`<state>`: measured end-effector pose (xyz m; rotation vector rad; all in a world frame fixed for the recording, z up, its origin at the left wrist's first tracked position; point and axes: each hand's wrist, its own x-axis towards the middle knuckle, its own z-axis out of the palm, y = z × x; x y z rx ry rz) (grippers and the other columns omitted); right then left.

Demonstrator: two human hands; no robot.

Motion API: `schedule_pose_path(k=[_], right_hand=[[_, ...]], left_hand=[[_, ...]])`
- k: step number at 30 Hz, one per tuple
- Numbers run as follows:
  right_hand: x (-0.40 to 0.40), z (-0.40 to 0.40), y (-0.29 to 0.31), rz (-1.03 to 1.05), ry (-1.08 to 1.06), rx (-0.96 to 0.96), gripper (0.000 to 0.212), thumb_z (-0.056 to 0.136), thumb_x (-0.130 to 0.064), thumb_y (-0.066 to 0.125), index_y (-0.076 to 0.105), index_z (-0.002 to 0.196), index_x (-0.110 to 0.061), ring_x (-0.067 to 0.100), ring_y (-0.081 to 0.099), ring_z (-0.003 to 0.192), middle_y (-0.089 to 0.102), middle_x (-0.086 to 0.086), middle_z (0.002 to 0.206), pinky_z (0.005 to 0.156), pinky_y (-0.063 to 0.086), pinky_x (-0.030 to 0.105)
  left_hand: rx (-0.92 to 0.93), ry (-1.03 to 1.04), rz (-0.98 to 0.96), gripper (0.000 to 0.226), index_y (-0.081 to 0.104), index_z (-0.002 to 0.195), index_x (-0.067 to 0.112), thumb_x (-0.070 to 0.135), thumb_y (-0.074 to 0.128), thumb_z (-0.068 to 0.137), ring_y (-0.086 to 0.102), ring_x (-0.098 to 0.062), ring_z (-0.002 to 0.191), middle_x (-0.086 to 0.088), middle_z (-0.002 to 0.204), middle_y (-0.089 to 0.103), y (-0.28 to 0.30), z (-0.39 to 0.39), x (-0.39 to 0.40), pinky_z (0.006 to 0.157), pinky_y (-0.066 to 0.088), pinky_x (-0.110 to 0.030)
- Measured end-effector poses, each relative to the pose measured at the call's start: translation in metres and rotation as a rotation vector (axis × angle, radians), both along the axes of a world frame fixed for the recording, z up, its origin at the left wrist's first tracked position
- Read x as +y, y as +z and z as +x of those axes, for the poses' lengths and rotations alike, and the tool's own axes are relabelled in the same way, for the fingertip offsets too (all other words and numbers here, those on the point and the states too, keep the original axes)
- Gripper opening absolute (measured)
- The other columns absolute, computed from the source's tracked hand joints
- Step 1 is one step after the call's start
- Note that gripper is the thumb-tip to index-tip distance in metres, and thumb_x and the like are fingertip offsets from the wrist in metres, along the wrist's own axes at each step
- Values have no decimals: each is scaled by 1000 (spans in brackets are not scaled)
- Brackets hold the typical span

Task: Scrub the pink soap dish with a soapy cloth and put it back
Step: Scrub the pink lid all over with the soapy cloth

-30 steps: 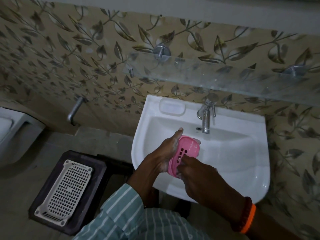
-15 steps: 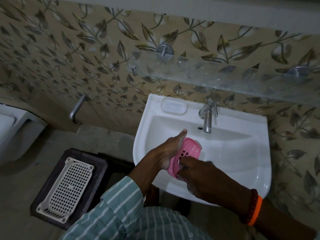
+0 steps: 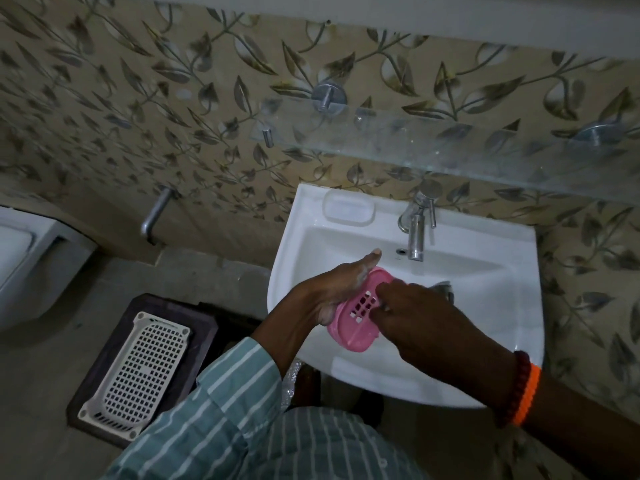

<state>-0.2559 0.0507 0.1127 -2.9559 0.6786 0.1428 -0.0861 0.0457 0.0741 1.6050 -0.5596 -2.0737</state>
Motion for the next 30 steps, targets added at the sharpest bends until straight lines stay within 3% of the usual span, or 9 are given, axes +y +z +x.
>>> schedule_pose_path(k=[3, 7, 9, 12, 16, 20, 23, 27, 30], right_hand=[[3, 4, 2, 4, -73, 11, 16, 73, -3, 68, 73, 87, -8, 23, 59, 71, 64, 11, 87, 52, 47, 31], [29, 11, -23, 290, -108, 56, 26, 91, -12, 55, 64, 116, -11, 28, 60, 103, 60, 10, 116, 77, 52, 33], [28, 12, -21, 471, -270, -155, 14, 92, -8, 57, 67, 102, -6, 27, 64, 90, 66, 14, 99, 74, 51, 28], [28, 14, -13, 704, -483, -481, 12, 93, -4, 59, 69, 88, -1, 16, 66, 69, 70, 15, 78, 59, 49, 17], [37, 15, -27, 545, -465, -238, 17, 88, -11, 67, 69, 105, -10, 14, 65, 92, 70, 7, 105, 69, 35, 7], [31, 0, -30, 250, -302, -194, 44, 43, -17, 97, 74, 80, -17, 11, 69, 70, 71, -3, 81, 64, 46, 11], [32, 1, -37, 290, -332, -203, 49, 52, -16, 92, 71, 95, -11, 23, 69, 84, 70, 5, 93, 57, 60, 33], [35, 4, -39, 547, -380, -346, 14, 83, -16, 70, 71, 97, -14, 12, 61, 81, 69, 1, 95, 72, 39, 11], [26, -2, -46, 469, -356, -305, 25, 78, -18, 74, 69, 103, -16, 12, 62, 88, 67, 0, 102, 74, 48, 17]], left_hand=[[-35, 11, -24, 76, 53, 139, 9, 71, 39, 96, 67, -38, 110, -27, 117, 69, -4, -4, -1, 101, 53, -52], [-70, 10, -64, 67, 62, 124, 15, 71, 41, 95, 64, -42, 115, -26, 118, 67, 3, -5, -1, 105, 50, -54], [-28, 48, -69, 61, 74, 101, 19, 69, 39, 97, 68, -36, 105, -24, 108, 71, 5, -3, 1, 95, 55, -46], [8, 101, -79, 63, 74, 104, 16, 70, 42, 96, 72, -33, 96, -27, 101, 75, 5, -3, 4, 89, 60, -42], [-16, 89, -59, 62, 64, 110, 19, 73, 38, 94, 67, -40, 110, -29, 108, 68, 4, -8, 6, 101, 54, -49], [31, 95, -7, 68, 66, 114, 16, 73, 32, 96, 67, -34, 99, -19, 97, 71, 5, -7, 5, 92, 56, -45], [53, 79, -10, 64, 69, 105, 19, 71, 31, 98, 67, -32, 95, -15, 93, 73, 11, -3, 1, 84, 56, -42], [22, 82, 3, 56, 65, 95, 22, 68, 33, 99, 68, -34, 94, -19, 93, 72, 11, -5, 4, 90, 54, -44], [47, 101, 27, 60, 62, 102, 18, 69, 32, 99, 66, -33, 94, -19, 97, 69, 11, -7, 5, 82, 56, -40]])
